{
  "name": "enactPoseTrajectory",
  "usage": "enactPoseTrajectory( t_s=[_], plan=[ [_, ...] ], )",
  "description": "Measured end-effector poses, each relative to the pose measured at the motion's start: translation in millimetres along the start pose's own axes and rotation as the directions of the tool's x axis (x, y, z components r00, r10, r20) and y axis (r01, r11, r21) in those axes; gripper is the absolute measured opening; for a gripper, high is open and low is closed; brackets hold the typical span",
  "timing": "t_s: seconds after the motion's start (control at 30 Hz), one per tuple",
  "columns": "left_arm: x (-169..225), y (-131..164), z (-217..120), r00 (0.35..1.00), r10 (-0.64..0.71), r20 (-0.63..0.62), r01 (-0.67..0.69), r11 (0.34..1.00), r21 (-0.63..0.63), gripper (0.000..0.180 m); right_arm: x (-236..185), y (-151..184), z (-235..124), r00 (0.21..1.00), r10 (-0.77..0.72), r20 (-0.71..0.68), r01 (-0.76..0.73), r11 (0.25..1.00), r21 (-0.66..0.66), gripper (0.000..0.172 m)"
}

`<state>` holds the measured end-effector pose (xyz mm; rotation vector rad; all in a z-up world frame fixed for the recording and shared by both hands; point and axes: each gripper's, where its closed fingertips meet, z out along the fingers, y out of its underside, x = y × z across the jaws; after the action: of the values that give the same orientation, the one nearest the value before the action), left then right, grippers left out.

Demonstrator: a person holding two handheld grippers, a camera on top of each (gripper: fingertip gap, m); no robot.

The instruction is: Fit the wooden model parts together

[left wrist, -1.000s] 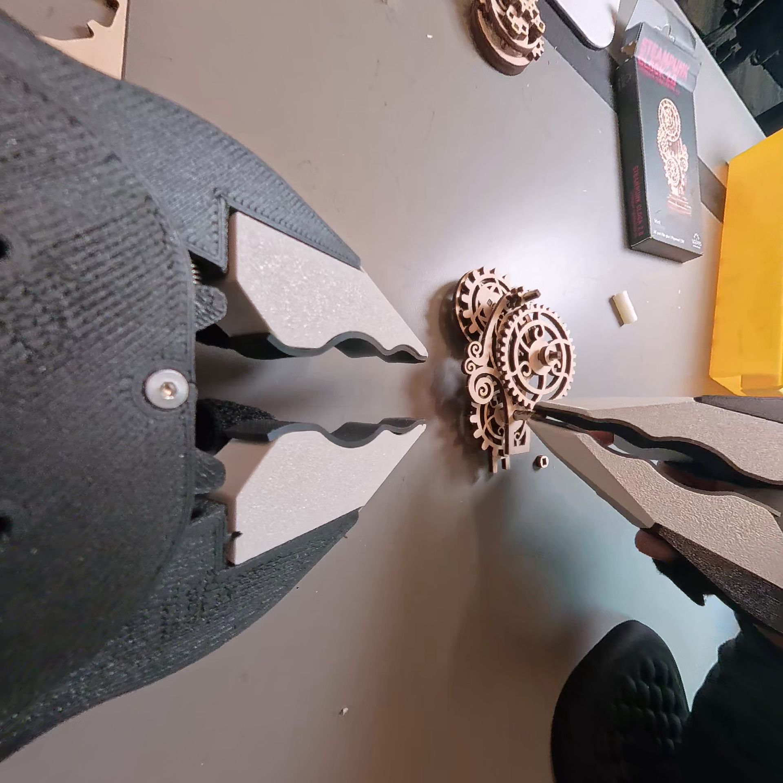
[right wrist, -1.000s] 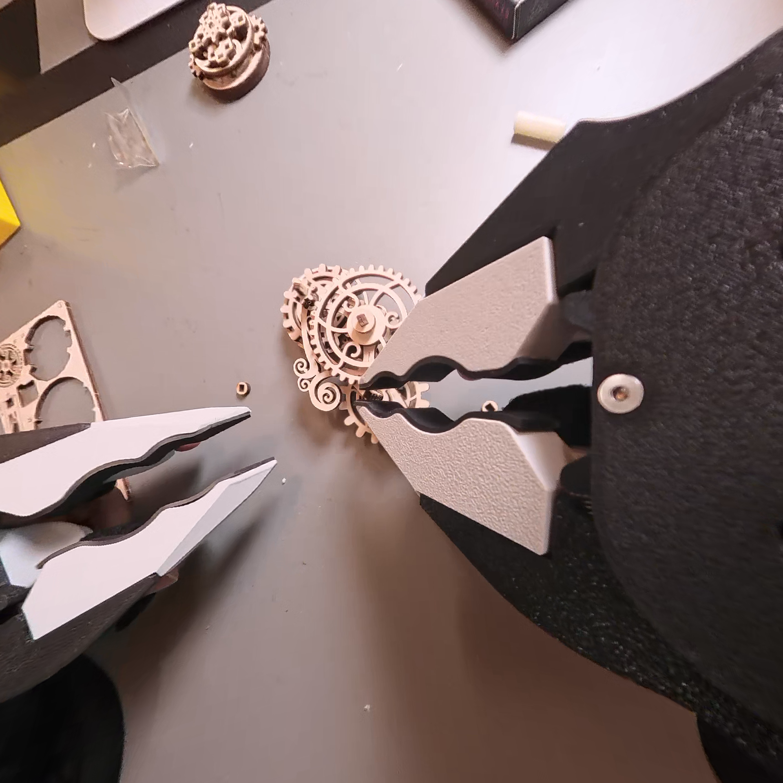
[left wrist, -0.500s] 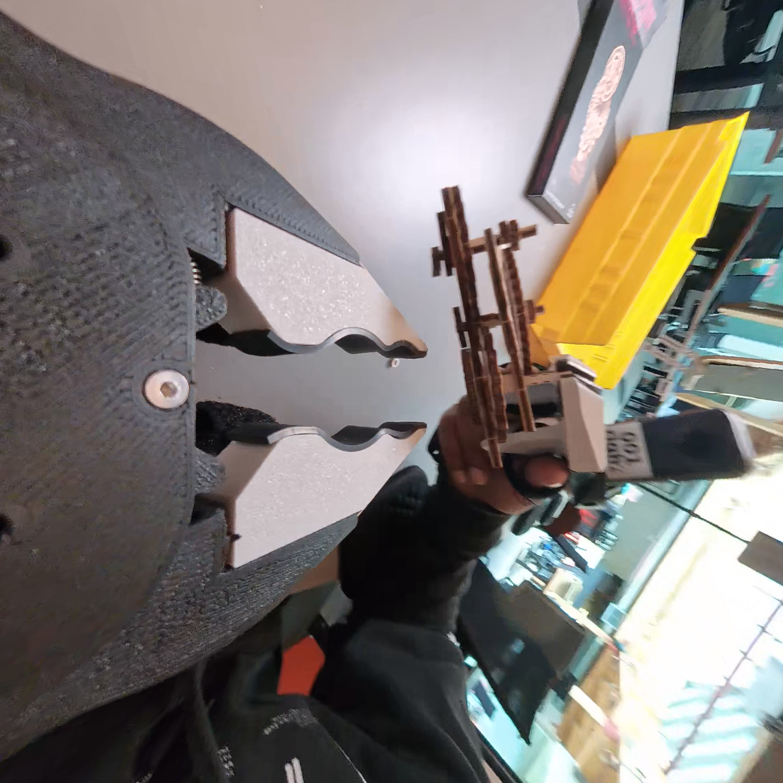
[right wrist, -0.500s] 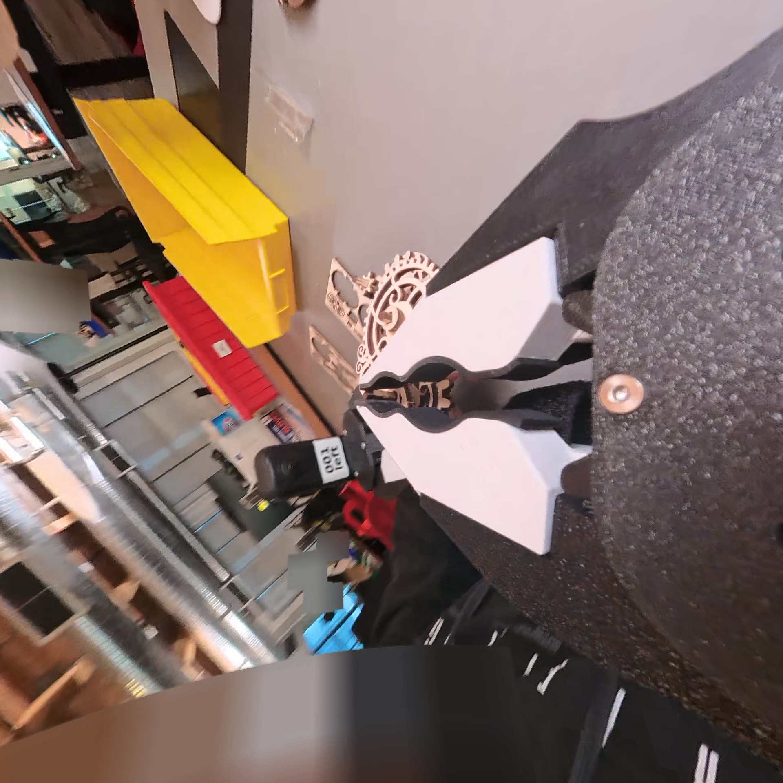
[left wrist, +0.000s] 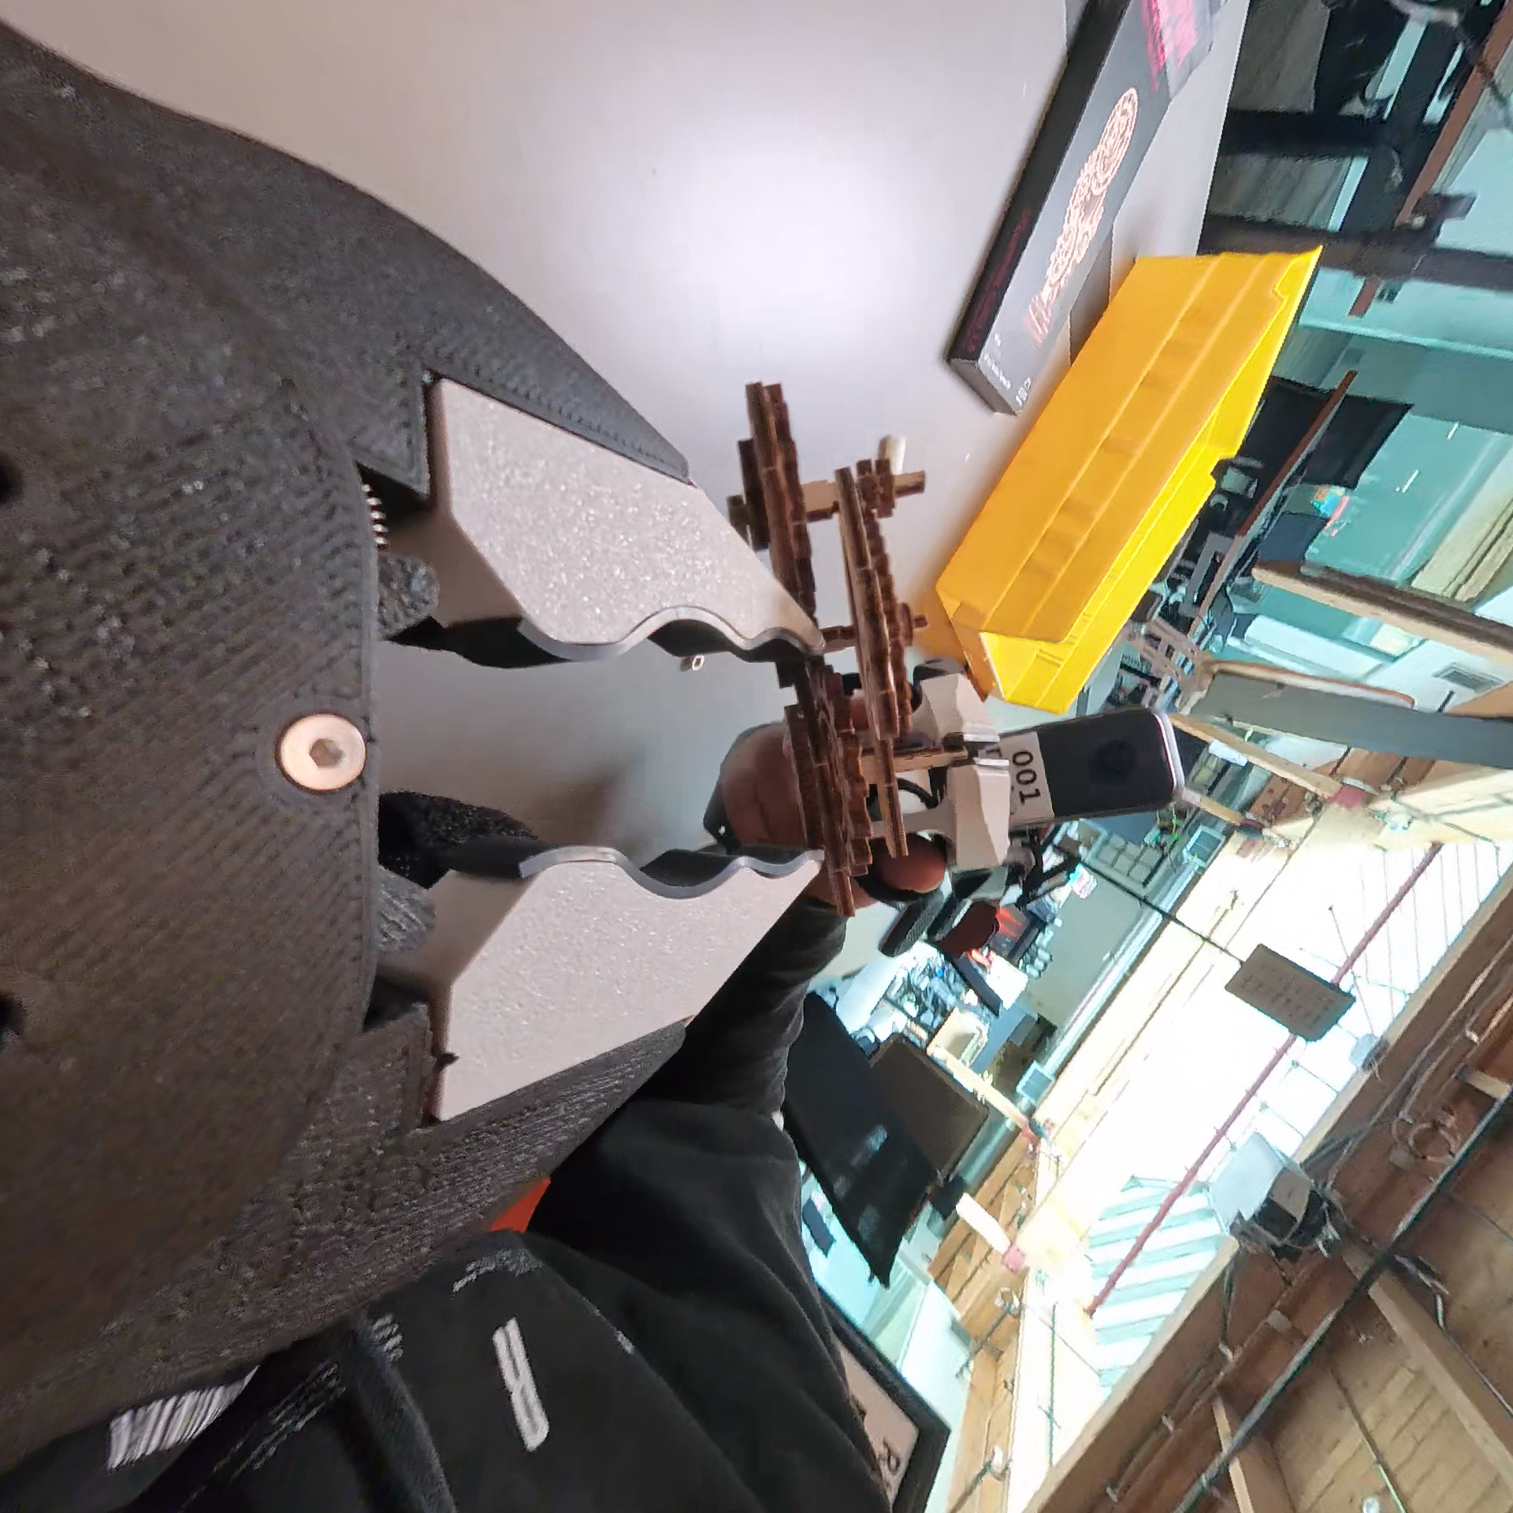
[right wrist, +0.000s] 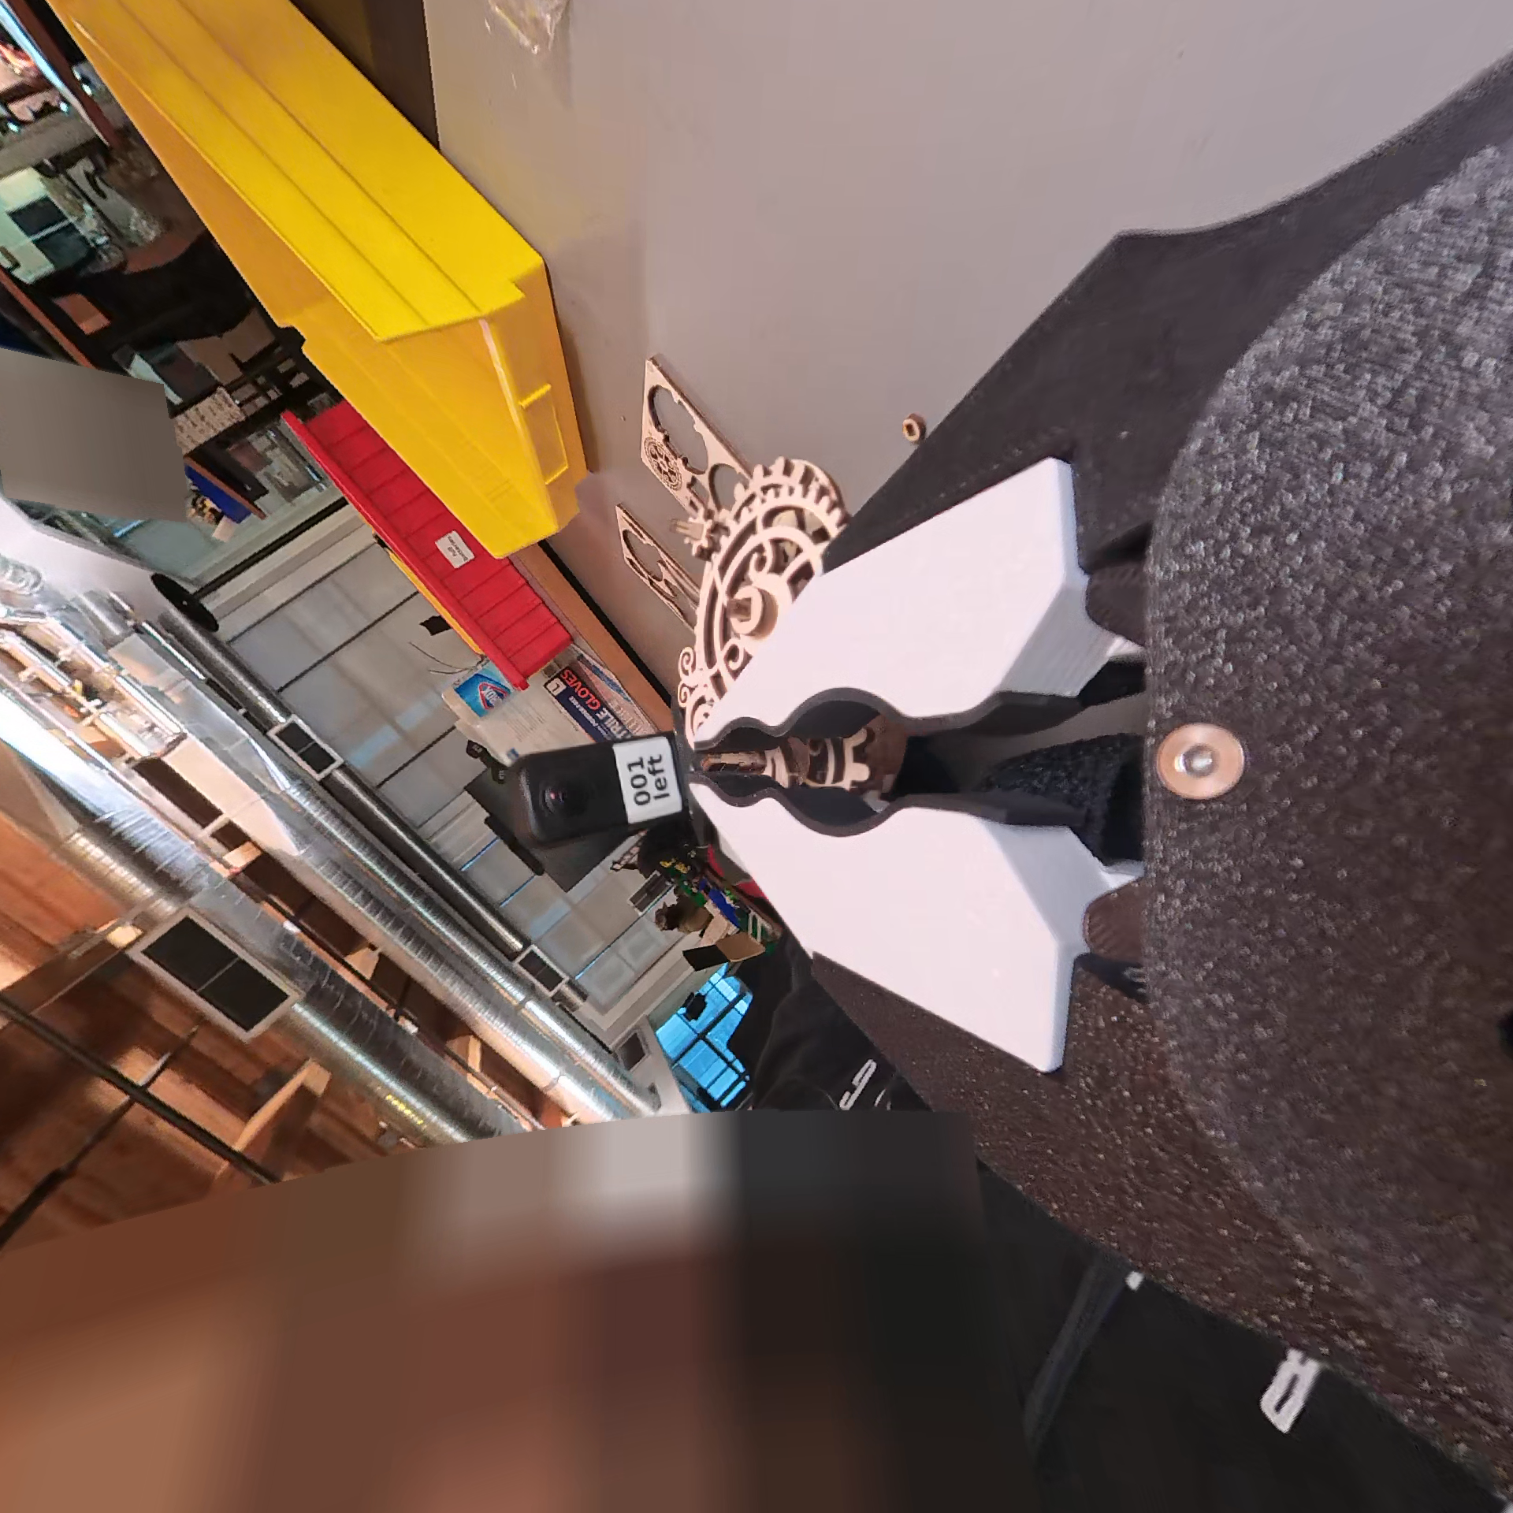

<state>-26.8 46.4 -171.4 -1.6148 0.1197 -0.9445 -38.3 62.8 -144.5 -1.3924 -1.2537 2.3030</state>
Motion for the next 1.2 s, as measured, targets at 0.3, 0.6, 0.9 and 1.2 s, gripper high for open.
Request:
enactPoseTrajectory(
  t_s=[0.3, 0.6, 0.9, 1.2],
  plan=[
    [8, 4, -8, 0.962, -0.174, -0.212, 0.163, 0.984, -0.071, 0.053, -7, 21, -1, 0.978, -0.209, -0.011, 0.205, 0.967, -0.150, 0.002],
    [-32, 48, -11, 0.996, -0.033, 0.087, 0.059, 0.947, -0.317, 0.045, 35, 29, -14, 0.853, -0.421, -0.309, 0.341, 0.897, -0.281, 0.002],
    [-63, 87, -7, 0.886, 0.348, 0.307, -0.137, 0.828, -0.543, 0.047, 92, 58, -28, 0.556, -0.552, -0.621, 0.238, 0.822, -0.517, 0.002],
    [-83, 89, 6, 0.749, 0.561, 0.352, -0.241, 0.727, -0.643, 0.048, 92, 60, -32, 0.498, -0.653, -0.571, 0.193, 0.725, -0.661, 0.009]
  ],
)
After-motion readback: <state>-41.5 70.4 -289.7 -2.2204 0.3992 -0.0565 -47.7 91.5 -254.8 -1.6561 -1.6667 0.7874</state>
